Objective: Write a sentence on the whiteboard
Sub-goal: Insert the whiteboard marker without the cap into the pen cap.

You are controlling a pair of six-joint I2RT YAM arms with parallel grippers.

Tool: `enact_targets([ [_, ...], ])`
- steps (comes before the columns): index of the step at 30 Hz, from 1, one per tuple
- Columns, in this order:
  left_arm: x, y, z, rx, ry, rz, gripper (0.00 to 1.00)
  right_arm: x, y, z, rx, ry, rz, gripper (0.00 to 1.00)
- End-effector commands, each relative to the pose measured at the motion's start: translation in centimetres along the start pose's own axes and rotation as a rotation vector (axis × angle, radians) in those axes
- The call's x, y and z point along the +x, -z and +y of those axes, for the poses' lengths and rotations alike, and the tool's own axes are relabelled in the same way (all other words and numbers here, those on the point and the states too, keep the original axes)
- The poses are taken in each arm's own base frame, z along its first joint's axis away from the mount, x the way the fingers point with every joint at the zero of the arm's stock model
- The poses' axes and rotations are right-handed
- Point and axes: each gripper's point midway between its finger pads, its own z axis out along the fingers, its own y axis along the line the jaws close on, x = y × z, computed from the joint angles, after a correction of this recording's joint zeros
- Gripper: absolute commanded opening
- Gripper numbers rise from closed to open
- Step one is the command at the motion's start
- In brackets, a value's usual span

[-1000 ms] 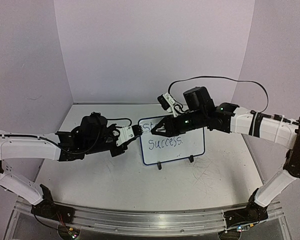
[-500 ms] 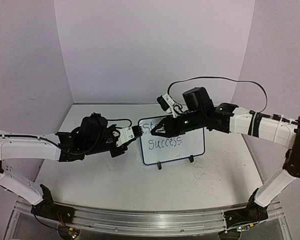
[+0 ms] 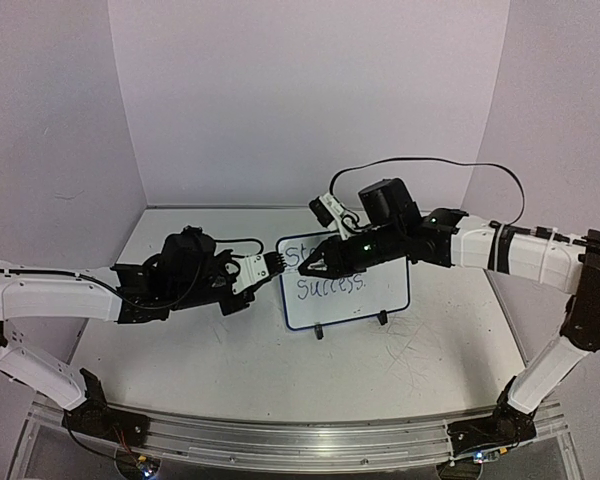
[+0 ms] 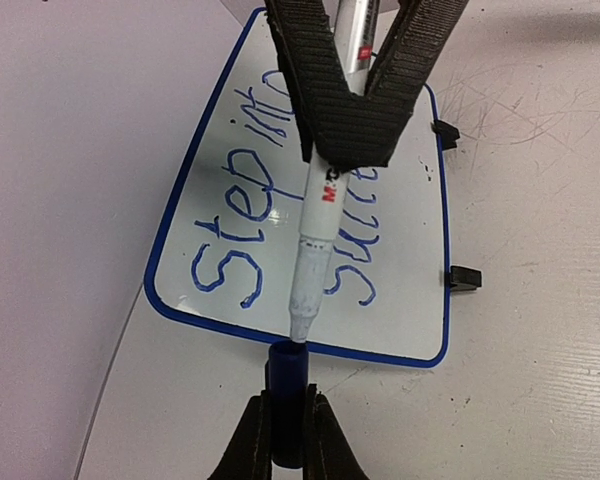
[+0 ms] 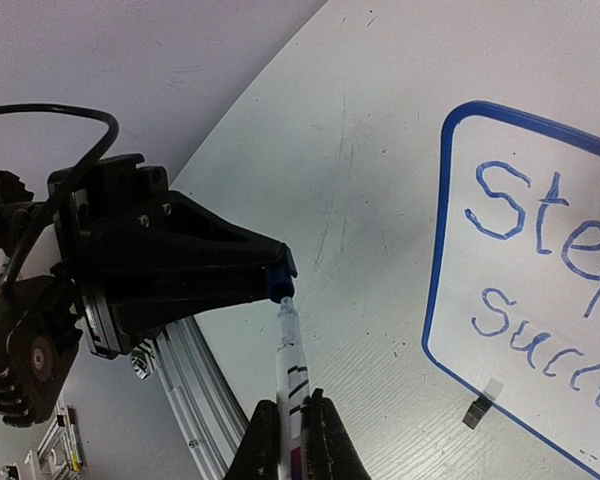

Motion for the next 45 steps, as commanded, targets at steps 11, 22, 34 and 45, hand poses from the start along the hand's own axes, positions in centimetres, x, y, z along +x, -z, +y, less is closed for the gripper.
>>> enact_targets([
  [11,-3.4,0.3,-0.4,0.007,-0.036,-0.072,0.0,-0.5,-1.7,0.3,-0.024,0.017,0.051,0.0],
  [22,-8.3,1.0,-2.2,0.23,0.093,-0.171,0.0,4.2,-4.3,1.1,-0.003,0.486,0.171,0.0],
  [34,-8.4,1.6,-3.1,0.22,0.105,-0.154,0.0,3.1,-6.1,4.5,-0.192,0.163,0.15,0.0],
  [45,3.5,5.2,-3.4,-0.036,0.632,0.029,0.0,-5.4,9.1,-0.9,0.22,0.131,-0.32,0.82],
])
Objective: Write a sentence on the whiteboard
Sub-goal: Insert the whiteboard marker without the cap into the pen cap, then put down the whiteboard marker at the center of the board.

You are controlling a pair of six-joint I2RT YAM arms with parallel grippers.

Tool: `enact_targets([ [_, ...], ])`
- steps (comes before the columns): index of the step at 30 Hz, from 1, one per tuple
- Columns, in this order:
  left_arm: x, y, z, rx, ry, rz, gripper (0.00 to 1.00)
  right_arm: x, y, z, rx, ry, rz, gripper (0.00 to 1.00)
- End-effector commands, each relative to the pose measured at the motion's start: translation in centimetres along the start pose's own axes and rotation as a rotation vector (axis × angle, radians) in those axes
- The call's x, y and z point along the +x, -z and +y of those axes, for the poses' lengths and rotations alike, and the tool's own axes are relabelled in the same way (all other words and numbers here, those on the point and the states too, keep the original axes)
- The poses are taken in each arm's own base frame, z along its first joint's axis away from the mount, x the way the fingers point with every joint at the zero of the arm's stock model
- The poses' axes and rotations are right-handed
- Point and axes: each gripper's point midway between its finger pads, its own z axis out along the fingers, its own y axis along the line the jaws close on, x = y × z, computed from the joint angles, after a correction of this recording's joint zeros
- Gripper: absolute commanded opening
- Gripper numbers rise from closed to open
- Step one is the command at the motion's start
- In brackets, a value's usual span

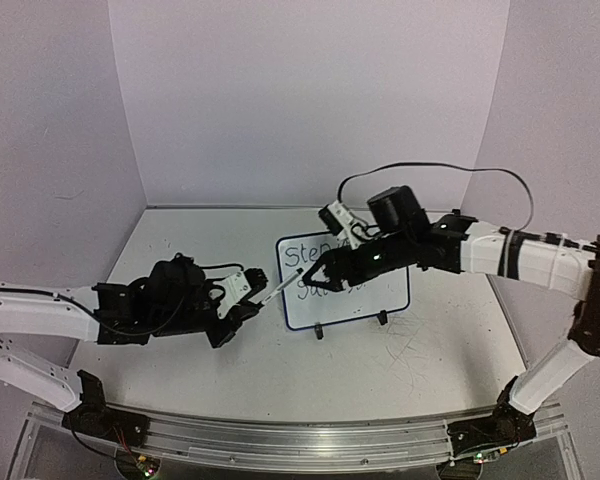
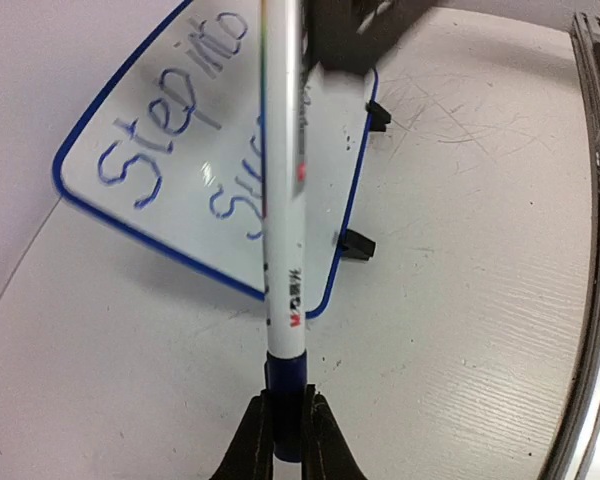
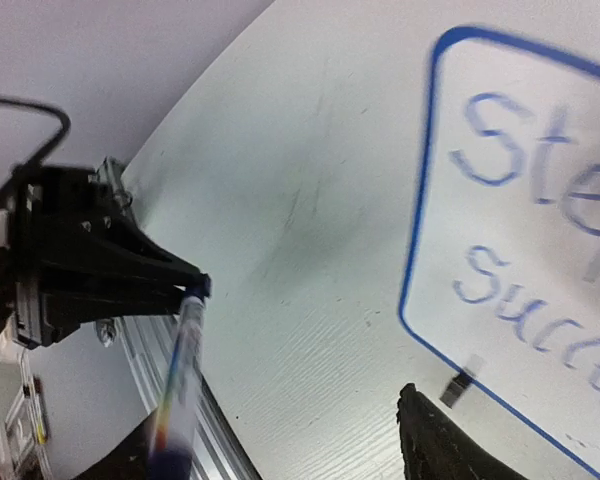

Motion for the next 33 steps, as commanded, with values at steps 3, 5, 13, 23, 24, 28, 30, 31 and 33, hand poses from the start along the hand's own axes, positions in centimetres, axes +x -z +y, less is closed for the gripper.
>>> enact_targets([
  [3,4.6,4.2,3.4,-0.229,0.612,-0.115,0.0,-8.9,14.3,-1.3,0.344,0.088,-0.512,0.91],
  [5,8.0,5.1,5.2,-0.384,0.815,-0.097,0.0,-9.5,17.5,-2.4,0.471,0.097,-0.601,0.94],
  [13,14.5,-0.6,4.8,-0.453,1.074,0.28,0.0,-9.8,23.6,-2.7,0.636,0.133,-0.742,0.98],
  [23,17.1,-4.0,3.9,-0.435,1.054,0.452,0.18,-8.7,28.5,-2.3,0.712,0.121,-0.846,0.98],
  [24,17.1,-3.7,4.1,-0.442,1.058,0.45,0.28,-8.6,29.0,-2.4,0.726,0.116,-0.853,0.98],
  [28,15.3,-1.2,6.8,-0.546,1.026,0.412,0.48,-8.8,32.0,-1.3,0.73,0.101,-0.921,0.98],
  [30,12.5,0.8,9.1,-0.589,0.984,0.353,0.62,-9.0,33.8,-0.3,0.721,0.106,-0.961,0.98],
  [31,10.7,1.8,10.3,-0.605,0.956,0.31,0.68,-9.1,34.9,0.1,0.728,0.112,-0.983,0.98],
  [33,6.0,4.2,13.0,-0.631,0.893,0.181,0.8,-9.2,37.4,0.7,0.765,0.119,-1.026,0.98],
])
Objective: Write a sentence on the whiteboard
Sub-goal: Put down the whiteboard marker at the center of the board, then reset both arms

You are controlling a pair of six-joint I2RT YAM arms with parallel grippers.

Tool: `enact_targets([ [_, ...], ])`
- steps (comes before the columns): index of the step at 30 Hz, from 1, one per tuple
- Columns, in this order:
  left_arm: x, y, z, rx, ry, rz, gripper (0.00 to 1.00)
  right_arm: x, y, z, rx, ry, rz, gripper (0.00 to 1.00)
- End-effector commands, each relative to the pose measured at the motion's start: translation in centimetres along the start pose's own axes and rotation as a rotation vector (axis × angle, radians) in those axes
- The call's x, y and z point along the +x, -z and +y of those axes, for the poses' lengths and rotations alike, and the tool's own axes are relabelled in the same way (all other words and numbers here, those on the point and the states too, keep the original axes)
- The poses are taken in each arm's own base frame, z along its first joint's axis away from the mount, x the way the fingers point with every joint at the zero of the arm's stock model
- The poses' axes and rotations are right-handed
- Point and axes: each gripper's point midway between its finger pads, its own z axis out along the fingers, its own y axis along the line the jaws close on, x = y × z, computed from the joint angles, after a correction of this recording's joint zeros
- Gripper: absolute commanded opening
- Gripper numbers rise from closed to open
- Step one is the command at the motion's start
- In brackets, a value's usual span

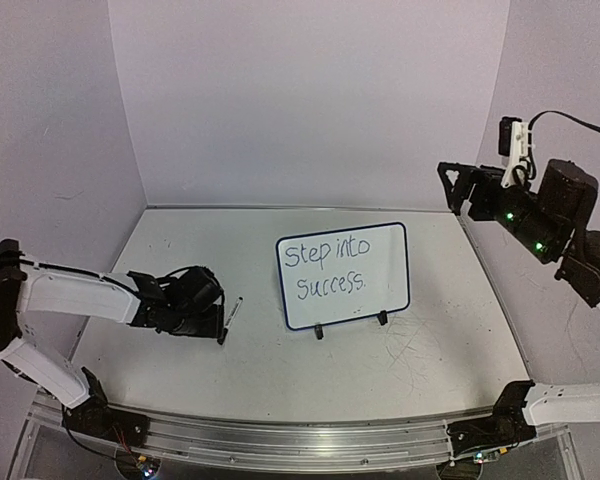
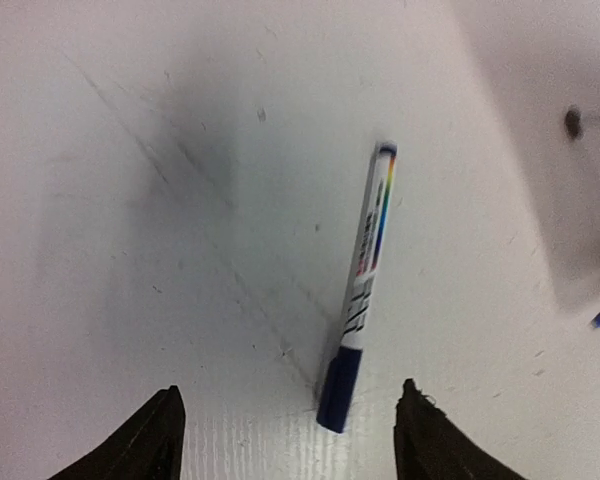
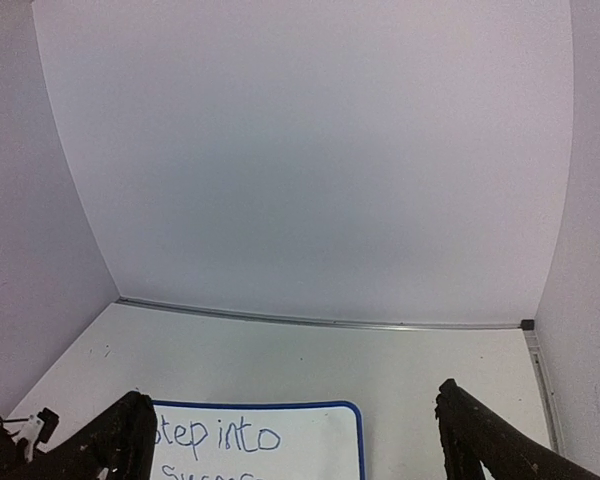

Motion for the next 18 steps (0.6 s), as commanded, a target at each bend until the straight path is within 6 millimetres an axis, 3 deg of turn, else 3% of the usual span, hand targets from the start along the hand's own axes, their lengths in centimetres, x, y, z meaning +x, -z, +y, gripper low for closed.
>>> enact_targets([
  [1,-12.0,10.6,-1.1,0.058,-0.028,-0.361,0.83,-6.8,3.9,-2.5,0.077,-0.007,-0.162,0.98],
  [5,-21.9,24.5,-3.3,0.239,-0.117,-0.755,0.86,-9.3,5.7,-3.7,0.126,0.06,-0.221,0.98],
  [6,-23.6,27.9,-3.7,0.272,-0.155,-0.85,0.86,-9.9,6.0,-3.9,0.136,0.064,-0.233,0.98],
  [8,-25.9,32.7,-4.1,0.323,-0.182,-0.992,0.88,-11.0,6.3,-4.2,0.155,0.054,-0.257,0.98],
  [10,-27.4,35.6,-4.5,0.33,-0.226,-1.084,0.88,-11.9,6.7,-4.4,0.162,0.041,-0.283,0.98],
  [12,-28.4,37.2,-4.9,0.328,-0.257,-1.125,0.88,-12.5,7.1,-4.7,0.173,0.032,-0.31,0.98],
  [18,-29.4,39.6,-4.8,0.329,-0.269,-1.177,0.87,-12.4,7.3,-4.5,0.146,-0.021,-0.334,0.98],
])
